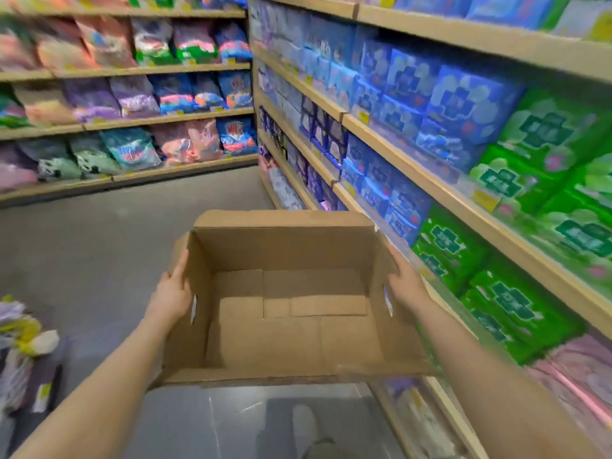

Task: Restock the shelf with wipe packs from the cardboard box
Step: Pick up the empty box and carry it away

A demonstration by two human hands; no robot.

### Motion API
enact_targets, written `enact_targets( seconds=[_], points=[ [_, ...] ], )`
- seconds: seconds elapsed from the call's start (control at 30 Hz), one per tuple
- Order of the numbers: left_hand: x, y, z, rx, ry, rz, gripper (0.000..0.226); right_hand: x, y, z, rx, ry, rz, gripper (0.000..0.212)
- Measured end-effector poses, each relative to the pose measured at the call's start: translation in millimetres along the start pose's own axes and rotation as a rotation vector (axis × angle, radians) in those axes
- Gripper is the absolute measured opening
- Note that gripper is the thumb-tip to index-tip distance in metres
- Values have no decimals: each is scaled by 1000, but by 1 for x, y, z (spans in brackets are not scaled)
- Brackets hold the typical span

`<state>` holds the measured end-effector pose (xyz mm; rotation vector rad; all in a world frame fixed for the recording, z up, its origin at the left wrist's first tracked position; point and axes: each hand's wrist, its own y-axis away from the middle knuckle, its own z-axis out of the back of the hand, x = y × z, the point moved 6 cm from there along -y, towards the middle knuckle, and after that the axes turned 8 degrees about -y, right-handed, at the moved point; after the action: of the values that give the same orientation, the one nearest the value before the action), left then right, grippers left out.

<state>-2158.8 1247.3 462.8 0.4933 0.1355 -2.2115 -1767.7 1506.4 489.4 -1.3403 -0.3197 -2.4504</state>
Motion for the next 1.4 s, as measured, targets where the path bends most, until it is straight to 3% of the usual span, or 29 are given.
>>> enact_targets(
  seconds=[0.23, 0.5, 0.73, 1.1, 1.4],
  points=[
    [-19, -124, 24, -52, 1, 119, 61, 50, -166, -53, 78, 17, 1, 74],
    [4, -293, 29, -75, -12, 123, 61, 92, -320, -146, 138, 34, 1, 75],
    [30, -466, 43, -18, 24, 140, 59, 144, -449, -234, 96, 103, 4, 77],
    [24, -717, 80, 3, 8, 95, 61, 233, -649, -321, 48, 125, 2, 69],
    [-2, -912, 87, -65, 67, 123, 63, 280, -862, -393, 139, 10, 59, 70]
  ],
)
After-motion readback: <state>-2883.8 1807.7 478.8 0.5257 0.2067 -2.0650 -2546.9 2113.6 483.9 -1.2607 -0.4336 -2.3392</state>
